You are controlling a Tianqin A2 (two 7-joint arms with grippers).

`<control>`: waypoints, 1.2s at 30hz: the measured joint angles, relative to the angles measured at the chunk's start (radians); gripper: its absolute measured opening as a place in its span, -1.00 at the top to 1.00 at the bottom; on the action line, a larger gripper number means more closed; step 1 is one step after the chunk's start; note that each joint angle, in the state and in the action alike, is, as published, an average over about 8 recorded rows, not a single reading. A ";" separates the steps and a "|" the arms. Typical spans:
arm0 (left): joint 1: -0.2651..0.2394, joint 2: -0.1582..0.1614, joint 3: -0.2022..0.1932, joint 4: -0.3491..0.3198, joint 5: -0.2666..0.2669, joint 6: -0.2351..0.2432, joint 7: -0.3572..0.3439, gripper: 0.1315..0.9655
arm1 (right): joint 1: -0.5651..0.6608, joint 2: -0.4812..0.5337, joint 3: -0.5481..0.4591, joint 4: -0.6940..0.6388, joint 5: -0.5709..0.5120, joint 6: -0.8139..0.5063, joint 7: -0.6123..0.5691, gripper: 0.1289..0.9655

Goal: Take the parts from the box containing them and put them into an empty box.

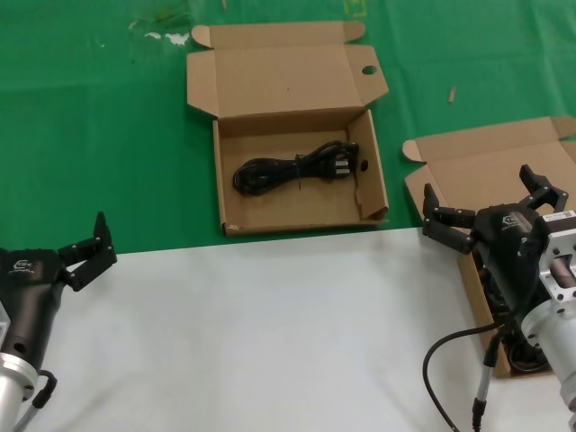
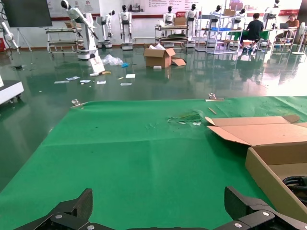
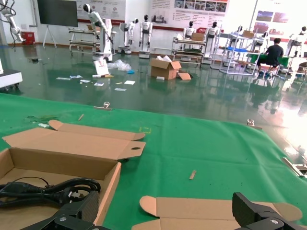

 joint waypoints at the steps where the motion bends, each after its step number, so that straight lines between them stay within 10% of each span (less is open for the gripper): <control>1: 0.000 0.000 0.000 0.000 0.000 0.000 0.000 -1.00 | 0.000 0.000 0.000 0.000 0.000 0.000 0.000 -1.00; 36: 0.000 0.000 0.000 0.000 0.000 0.000 0.000 -1.00 | 0.000 0.000 0.000 0.000 0.000 0.000 0.000 -1.00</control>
